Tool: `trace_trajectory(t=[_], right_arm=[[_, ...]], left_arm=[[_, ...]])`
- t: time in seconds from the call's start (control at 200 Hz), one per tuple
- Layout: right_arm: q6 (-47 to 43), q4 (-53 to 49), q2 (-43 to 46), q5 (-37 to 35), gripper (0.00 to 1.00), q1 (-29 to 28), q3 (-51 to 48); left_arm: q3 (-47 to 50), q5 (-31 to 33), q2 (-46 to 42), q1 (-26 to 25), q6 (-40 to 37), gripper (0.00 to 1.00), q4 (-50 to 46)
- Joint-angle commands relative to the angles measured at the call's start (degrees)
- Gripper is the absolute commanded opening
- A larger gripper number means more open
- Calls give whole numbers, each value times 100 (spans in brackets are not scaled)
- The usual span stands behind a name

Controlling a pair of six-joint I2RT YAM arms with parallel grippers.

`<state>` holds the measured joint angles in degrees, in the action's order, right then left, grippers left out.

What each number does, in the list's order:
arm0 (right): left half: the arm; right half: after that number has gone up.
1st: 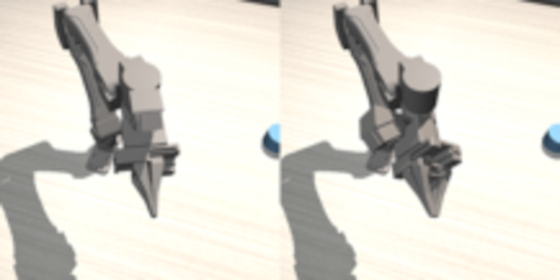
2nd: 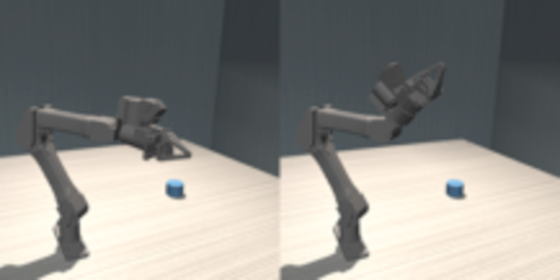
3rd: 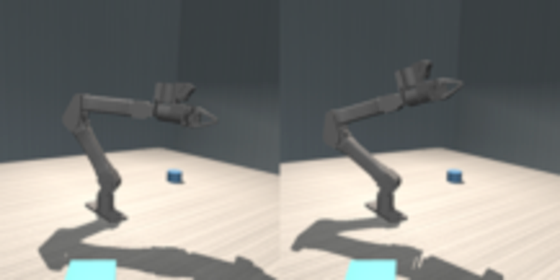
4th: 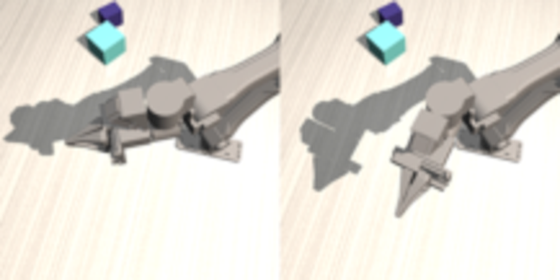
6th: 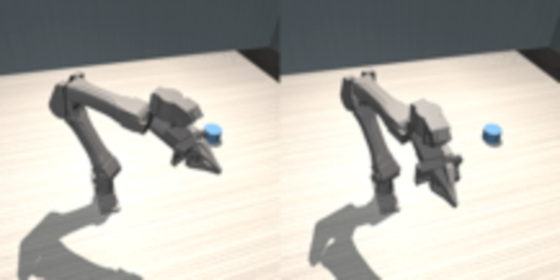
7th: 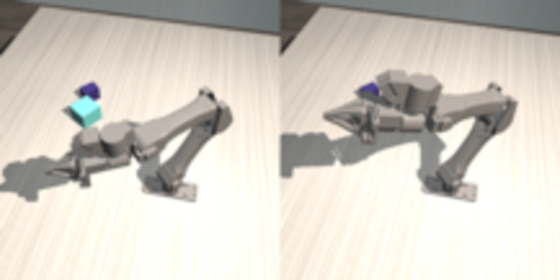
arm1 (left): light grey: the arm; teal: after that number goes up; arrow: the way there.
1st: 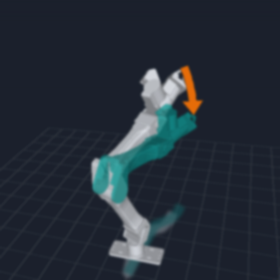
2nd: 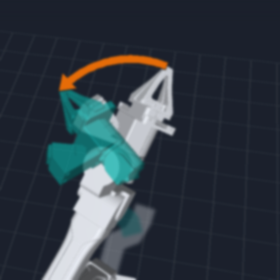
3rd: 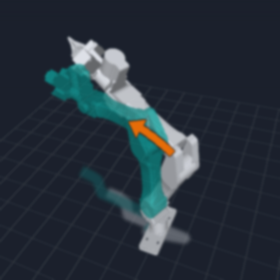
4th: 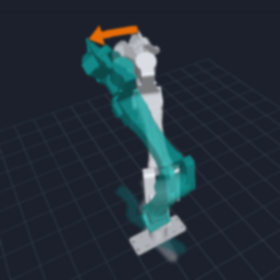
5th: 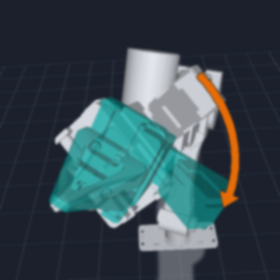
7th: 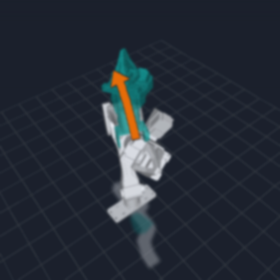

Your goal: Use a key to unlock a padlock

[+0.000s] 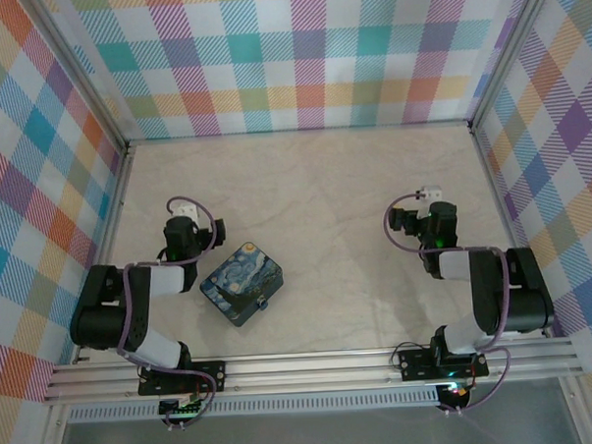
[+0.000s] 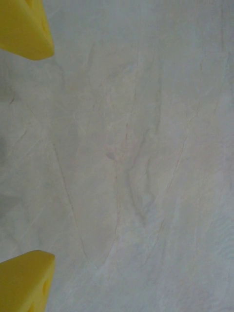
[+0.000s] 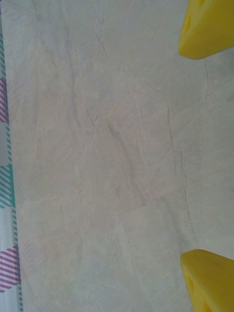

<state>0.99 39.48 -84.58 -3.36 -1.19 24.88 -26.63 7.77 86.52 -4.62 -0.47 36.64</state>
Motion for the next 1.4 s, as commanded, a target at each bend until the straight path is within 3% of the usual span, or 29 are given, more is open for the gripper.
trace_trajectory(t=[0.0, 0.175, 0.295, 0.345, 0.525, 0.665, 0.775, 1.055, 1.205, 1.395], right_arm=[[-65, -1048, 486, 213, 100, -4, 515], [483, -2086, 1234, 597, 100, -7, 1042], [2339, -3681, 1670, 408, 100, -4, 1778], [3298, -4662, 1726, 68, 100, 18, 2149], [3406, -4706, 1429, 2178, 100, 94, 2491], [3459, -5026, 1294, 2698, 100, -151, 2643], [3393, -5432, 1054, 2929, 100, -551, 2896], [3370, -5887, 239, 2910, 99, -1793, 3399], [3463, -5737, -237, 2934, 100, -2268, 3526], [3599, -5477, -661, 2944, 100, -2716, 3671]], left_arm=[[-484, 326, -519, 93, 131, 100, -941], [-1208, 566, -1260, 139, 830, 100, -2402], [-2291, 1548, -1420, 213, 2989, 100, -5086], [-2543, 980, -1393, 317, 3082, 100, -5789], [-2515, -522, -1882, 288, 3650, 100, -6947], [-2141, -970, -2734, 105, 4128, 100, -7867], [-1952, -943, -3392, -60, 4442, 100, -8656], [-1514, -1512, -4373, -350, 5267, 100, -9280], [-931, -1798, -4718, -715, 6018, 100, -8657], [-571, -1323, -4652, -1545, 6618, 100, -7649]])
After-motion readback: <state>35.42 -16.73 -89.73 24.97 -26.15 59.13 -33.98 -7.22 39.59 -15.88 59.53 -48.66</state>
